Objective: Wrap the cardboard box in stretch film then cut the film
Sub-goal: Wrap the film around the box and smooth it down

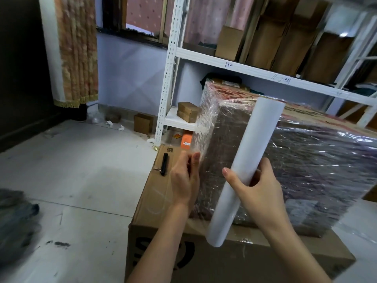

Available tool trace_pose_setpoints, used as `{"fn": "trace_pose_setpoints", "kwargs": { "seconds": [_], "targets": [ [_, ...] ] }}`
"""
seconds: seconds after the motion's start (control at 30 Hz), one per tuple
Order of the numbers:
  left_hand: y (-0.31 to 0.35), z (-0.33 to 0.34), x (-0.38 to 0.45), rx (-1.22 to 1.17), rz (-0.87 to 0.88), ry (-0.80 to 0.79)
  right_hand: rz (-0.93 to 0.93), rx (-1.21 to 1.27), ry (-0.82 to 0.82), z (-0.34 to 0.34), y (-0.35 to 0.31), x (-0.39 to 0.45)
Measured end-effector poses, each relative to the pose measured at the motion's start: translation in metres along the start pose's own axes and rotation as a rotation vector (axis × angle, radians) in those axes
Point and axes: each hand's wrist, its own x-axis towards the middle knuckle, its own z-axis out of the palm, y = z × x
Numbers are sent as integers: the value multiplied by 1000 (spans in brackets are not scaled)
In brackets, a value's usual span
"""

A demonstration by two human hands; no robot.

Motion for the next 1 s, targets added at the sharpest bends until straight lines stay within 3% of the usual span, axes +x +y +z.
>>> {"fn": "trace_pose_setpoints", "kwargs": {
  "seconds": [0.23,0.4,0.53,0.7,0.77,0.87,1.0],
  "targets": [
    [-10,7,8,0,147,74,-17,-78,79,6,2,-1],
    [-13,10,9,2,134,85,-66,-170,158,8,4,1],
    [-14,8,9,-52,-3,-46,-63,-208,185,9,5,3],
    [-18,-21,7,-291,-427,-257,-24,-213,180,9,4,4],
    [-27,-37,-5,-283,-476,-304,-14,-202,181,9,4,5],
    [-30,-34,-24,-204,-533,-309,-6,-193,193,10,4,6],
    [-28,-16,-26,-112,-571,-200,9,-177,184,9,3,4]
  ]
}}
